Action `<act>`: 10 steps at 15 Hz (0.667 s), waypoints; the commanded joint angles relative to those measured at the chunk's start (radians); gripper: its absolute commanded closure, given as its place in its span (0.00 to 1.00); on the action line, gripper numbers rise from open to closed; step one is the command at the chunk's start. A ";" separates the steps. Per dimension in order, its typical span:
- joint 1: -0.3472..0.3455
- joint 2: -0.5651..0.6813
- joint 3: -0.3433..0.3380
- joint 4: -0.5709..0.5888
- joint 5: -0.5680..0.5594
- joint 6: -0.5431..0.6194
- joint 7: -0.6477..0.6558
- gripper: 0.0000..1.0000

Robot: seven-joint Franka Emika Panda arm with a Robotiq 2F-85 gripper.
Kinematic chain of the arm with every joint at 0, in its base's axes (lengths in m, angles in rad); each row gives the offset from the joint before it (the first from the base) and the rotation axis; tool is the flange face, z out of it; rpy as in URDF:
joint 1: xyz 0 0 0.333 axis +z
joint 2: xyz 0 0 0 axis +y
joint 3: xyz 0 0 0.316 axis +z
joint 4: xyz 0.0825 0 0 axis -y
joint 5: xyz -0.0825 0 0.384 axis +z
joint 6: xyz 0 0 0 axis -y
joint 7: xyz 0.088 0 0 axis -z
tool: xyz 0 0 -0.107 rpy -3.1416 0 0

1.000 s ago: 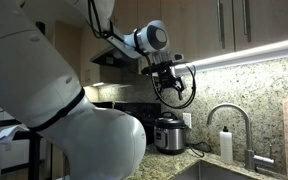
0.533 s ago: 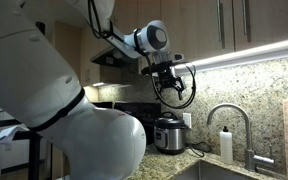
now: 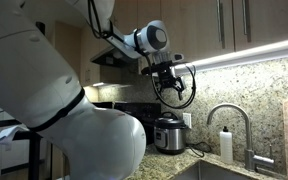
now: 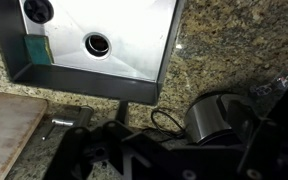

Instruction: Turn the faucet to the right

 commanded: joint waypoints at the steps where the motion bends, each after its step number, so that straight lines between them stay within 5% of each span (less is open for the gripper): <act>1: 0.003 0.015 0.003 -0.021 -0.006 0.049 0.002 0.00; 10: -0.019 0.171 0.008 -0.177 0.010 0.499 0.094 0.00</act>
